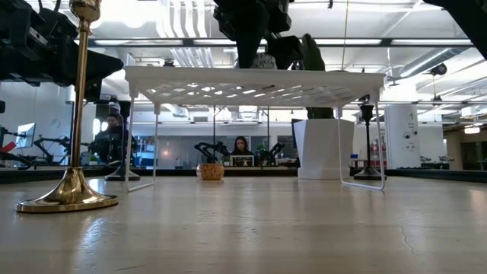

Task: Pick & Place candle stick holders
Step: Put the blue scented candle on the shelf, then adjust the shelf

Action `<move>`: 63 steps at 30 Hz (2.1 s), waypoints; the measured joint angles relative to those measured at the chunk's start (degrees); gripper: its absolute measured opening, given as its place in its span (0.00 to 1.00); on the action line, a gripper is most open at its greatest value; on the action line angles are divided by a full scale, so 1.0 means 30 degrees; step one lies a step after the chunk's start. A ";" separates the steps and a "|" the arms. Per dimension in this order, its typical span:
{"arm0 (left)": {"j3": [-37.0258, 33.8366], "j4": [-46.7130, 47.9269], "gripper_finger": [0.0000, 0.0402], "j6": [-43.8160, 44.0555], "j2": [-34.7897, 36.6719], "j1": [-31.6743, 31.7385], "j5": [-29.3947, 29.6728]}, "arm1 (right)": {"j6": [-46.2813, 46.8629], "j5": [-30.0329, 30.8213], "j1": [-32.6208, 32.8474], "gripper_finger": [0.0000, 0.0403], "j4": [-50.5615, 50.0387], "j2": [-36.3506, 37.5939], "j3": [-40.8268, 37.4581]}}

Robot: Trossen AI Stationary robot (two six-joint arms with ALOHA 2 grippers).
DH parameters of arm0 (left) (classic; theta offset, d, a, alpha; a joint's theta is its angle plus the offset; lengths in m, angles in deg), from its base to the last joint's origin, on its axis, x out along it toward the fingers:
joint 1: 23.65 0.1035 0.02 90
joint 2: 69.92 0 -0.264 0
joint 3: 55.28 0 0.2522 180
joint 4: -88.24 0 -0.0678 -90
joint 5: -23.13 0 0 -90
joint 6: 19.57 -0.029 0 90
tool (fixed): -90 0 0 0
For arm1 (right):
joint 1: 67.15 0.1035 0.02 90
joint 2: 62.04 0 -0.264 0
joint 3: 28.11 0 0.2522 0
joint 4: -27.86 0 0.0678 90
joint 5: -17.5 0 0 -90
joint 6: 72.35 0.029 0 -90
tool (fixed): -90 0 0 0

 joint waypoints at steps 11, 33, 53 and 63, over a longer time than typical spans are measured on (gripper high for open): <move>0.0000 0.0000 0.09 0.0000 0.0000 -0.0005 -0.0005 | -0.0753 -0.0153 0.0007 0.92 -0.0271 0.0051 0.0315; 0.0000 -0.0007 0.09 0.0000 0.0000 -0.0005 0.0001 | -0.0643 0.0301 0.2022 0.92 -0.0293 0.4578 0.1989; -0.0006 -0.0022 0.09 0.0000 -0.0007 -0.0005 0.0002 | -0.6420 0.2083 0.7839 0.92 -0.3050 0.5770 0.1523; 0.0000 -0.0022 0.09 0.0001 -0.0007 0.0002 0.0003 | -0.2832 0.5297 0.7512 0.92 -0.3184 0.6404 -0.1914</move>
